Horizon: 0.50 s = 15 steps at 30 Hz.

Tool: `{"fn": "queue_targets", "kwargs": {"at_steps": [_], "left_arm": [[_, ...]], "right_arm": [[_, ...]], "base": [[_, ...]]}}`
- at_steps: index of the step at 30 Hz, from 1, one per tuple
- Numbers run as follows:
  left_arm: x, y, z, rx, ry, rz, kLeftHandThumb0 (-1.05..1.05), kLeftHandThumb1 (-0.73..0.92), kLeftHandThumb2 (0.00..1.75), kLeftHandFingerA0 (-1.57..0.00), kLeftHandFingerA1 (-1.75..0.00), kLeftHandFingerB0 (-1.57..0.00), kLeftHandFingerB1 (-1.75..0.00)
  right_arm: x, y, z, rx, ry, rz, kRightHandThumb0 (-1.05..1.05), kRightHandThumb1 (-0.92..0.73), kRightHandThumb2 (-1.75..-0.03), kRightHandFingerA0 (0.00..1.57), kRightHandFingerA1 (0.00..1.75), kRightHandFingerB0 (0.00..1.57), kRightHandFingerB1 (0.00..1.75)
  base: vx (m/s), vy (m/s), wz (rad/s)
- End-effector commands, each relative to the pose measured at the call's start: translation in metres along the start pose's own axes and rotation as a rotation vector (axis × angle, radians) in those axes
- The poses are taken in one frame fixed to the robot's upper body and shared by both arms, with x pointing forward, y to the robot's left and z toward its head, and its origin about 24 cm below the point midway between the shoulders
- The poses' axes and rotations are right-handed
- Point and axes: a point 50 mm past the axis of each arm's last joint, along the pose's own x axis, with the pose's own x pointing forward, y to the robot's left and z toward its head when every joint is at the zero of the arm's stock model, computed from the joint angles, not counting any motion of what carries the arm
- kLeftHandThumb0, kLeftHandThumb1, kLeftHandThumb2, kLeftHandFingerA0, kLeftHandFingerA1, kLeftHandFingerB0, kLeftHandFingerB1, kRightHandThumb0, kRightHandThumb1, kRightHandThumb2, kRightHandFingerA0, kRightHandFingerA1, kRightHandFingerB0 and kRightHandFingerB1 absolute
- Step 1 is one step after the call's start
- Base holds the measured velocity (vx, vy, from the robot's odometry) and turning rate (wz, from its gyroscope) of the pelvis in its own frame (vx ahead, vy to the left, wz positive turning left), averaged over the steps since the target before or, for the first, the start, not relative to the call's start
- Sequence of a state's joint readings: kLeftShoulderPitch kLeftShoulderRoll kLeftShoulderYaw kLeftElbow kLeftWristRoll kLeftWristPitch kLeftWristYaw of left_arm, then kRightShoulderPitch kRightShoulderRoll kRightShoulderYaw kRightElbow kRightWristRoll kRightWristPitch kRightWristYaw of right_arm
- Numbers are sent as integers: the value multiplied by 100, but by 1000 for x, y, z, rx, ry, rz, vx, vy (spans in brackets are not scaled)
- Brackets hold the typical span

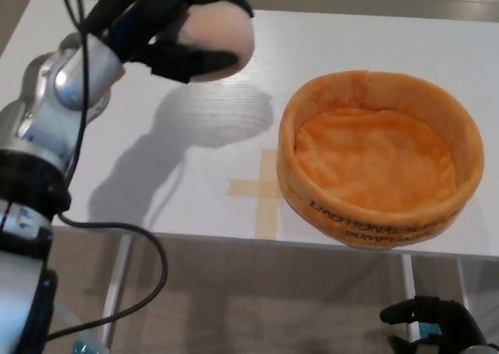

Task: Use the left hand to pick up the pink round toy on the left and place it inside the orange plate on the desk.

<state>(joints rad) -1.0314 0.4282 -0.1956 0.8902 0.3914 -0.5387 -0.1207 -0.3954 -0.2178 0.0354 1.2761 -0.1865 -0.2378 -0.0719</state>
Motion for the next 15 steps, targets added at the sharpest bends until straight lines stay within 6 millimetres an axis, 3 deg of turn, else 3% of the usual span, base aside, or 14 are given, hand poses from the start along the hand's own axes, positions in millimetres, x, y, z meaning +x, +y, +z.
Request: {"fn": "queue_targets", "kwargs": {"at_steps": [1, 4, 5, 7, 8, 9, 12, 13, 15], "left_arm": [[25, -14, 26, 25, -34, -47, -20, 78, 63, -88, -144, -80, -93], [39, -25, 44, 64, -81, -60, -22, 77, 62, -87, -149, -82, -84], [40, -27, 47, 63, -84, -61, -23, 77, 63, -85, -153, -76, -99], [42, -28, 48, 60, -83, -62, -23, 77, 63, -85, -153, -76, -99], [44, -30, 50, 54, -83, -70, -26, 76, 63, -80, -156, -65, -119], [48, -35, 55, 48, -85, -82, -26, 73, 65, -85, -147, -84, -73], [55, -42, 65, 42, -100, -93, -26, 72, 64, -86, -148, -85, -67], [56, -46, 67, 41, -102, -99, -23, 75, 62, -81, -156, -76, -106], [59, -52, 72, 38, -105, -108, -22, 74, 65, -79, -158, -78, -97]], "right_arm": [[-1, 3, -4, -10, 9, 13, -23, -44, -84, 78, 90, 71, 82], [0, 4, -2, -9, 10, 15, -22, -44, -85, 78, 90, 72, 82], [0, 4, -1, -6, 8, 14, -21, -44, -84, 80, 92, 73, 83], [0, 4, 0, -2, 6, 11, -21, -44, -84, 80, 92, 73, 83], [0, 3, 1, -4, 1, 12, -15, -58, -61, 77, 93, 74, 82], [0, 3, 1, -4, 0, 14, -23, -44, -85, 75, 88, 72, 83], [1, 4, 2, -5, 2, 15, -23, -44, -85, 77, 89, 72, 83], [1, 5, 2, -5, 5, 17, -24, -44, -85, 75, 88, 71, 82], [1, 6, 2, -6, 8, 21, -24, -44, -85, 75, 88, 71, 82]], "base": [[0, 0, 0], [0, 0, 0], [0, 0, 0], [0, 0, 0], [0, 0, 0], [0, 0, 0], [0, 0, 0], [0, 0, 0], [0, 0, 0]]}}
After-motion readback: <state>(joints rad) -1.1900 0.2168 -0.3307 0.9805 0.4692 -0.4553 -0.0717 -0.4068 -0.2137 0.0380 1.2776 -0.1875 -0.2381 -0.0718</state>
